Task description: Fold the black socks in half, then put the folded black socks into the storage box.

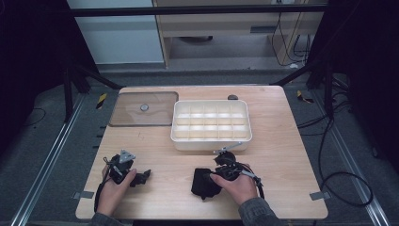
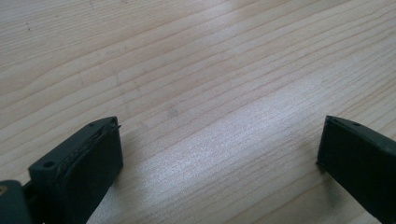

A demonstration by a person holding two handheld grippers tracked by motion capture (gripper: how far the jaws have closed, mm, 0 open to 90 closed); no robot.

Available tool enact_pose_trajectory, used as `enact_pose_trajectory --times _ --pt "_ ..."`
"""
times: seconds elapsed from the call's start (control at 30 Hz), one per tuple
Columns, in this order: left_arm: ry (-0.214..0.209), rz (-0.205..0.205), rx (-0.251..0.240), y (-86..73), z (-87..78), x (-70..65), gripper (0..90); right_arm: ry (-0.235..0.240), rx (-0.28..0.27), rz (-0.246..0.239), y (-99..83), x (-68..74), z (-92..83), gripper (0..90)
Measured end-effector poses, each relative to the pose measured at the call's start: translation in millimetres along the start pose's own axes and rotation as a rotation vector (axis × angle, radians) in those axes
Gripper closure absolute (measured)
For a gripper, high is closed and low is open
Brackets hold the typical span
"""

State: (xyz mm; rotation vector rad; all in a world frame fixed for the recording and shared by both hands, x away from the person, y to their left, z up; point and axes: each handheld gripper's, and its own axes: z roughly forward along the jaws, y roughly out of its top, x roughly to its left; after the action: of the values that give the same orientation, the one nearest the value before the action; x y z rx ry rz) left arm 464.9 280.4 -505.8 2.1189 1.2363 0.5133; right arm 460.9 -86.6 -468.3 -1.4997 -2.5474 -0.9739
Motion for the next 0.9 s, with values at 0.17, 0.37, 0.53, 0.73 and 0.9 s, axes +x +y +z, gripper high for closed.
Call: enact_pose_trajectory --times 0.17,0.37,0.53,0.73,0.9 --pt "0.0 0.01 -0.004 0.4 0.7 -1.5 0.0 0.003 -0.008 0.007 -2.6 0.0 1.0 39.1" --pt "-0.002 0.004 -0.009 0.2 1.1 -2.8 0.0 0.003 -0.007 0.003 -3.6 -0.8 1.2 39.1" --pt "-0.004 0.011 -0.007 0.5 1.3 -3.0 0.0 0.002 -0.006 0.003 -3.6 -1.1 1.3 39.0" --pt "-0.006 0.013 -0.009 0.6 1.5 -3.7 0.0 0.004 -0.005 0.006 -3.3 -1.1 1.9 39.0" --pt "-0.01 0.014 -0.011 0.7 1.8 -4.8 0.0 0.005 -0.004 0.007 -3.2 -0.9 2.7 39.0"
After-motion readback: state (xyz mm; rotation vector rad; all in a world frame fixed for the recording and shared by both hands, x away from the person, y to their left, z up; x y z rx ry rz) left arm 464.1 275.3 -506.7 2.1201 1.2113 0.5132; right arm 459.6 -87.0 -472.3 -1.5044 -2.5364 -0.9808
